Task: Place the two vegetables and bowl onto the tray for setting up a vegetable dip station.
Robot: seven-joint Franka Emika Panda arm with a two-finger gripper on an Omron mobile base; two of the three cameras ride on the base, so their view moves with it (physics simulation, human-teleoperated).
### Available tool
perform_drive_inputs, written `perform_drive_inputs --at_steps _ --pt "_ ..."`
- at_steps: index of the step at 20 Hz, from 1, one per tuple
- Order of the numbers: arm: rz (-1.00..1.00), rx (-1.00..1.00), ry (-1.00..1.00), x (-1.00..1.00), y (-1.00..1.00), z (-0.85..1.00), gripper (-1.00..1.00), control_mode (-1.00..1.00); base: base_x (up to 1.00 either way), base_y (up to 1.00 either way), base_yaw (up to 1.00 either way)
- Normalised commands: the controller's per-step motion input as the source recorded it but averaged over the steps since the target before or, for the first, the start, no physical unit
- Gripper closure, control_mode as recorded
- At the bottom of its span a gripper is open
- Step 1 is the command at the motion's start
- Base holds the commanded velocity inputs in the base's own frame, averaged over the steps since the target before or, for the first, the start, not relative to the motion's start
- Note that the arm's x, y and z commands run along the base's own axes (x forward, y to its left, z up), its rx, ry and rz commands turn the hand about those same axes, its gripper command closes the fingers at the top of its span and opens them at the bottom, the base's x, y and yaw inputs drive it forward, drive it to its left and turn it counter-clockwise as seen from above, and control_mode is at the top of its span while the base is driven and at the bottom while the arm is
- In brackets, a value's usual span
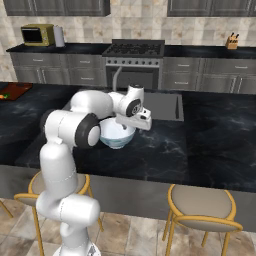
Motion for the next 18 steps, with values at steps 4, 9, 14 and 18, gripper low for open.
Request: perform_drive_inputs --at_steps 4,9,14,18 --pt "0.0 0.0 0.0 0.09 0.0 -0.23 -1.0 -1.0 0.0 0.0 0.0" --pt "0.0 0.0 0.0 0.05 0.0 -0.2 -1.0 -1.0 0.0 0.0 0.0" --pt "0.0 0.0 0.0 0.05 0.0 -0.17 -1.0 -1.0 0.0 0.0 0.0" --pt "0.0 0.0 0.0 0.04 0.0 -0.14 -1.0 -1.0 0.0 0.0 0.0"
